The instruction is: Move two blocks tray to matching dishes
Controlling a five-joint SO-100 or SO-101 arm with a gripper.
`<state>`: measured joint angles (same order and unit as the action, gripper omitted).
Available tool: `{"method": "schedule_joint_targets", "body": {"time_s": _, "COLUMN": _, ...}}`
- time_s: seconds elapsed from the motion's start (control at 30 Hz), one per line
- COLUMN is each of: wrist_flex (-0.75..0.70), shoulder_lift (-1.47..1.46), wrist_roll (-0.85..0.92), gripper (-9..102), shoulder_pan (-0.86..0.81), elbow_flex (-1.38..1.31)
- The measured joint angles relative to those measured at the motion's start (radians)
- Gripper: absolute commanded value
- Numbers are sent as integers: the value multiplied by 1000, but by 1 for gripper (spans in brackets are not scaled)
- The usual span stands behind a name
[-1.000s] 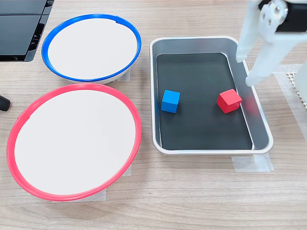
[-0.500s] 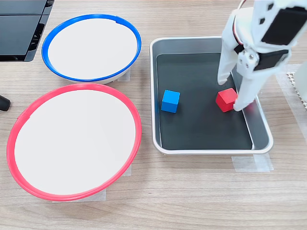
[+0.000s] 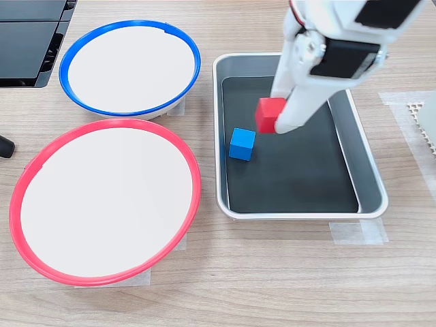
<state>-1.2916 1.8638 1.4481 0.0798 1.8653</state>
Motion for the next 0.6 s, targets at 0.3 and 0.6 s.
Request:
{"method": "schedule_joint_targets", "body": {"time_s": 0.3, "wrist_flex": 186, "shoulder_lift": -591, "wrist_roll": -408, "gripper": 13, "shoulder_pan": 83, "elbow_flex": -588}}
{"method": "schedule_joint_targets", "body": {"time_s": 0.6, "wrist_flex": 284, "shoulder_lift": -669, "wrist_roll": -268, "gripper": 5, "shoulder_pan": 95, "elbow_flex": -552}}
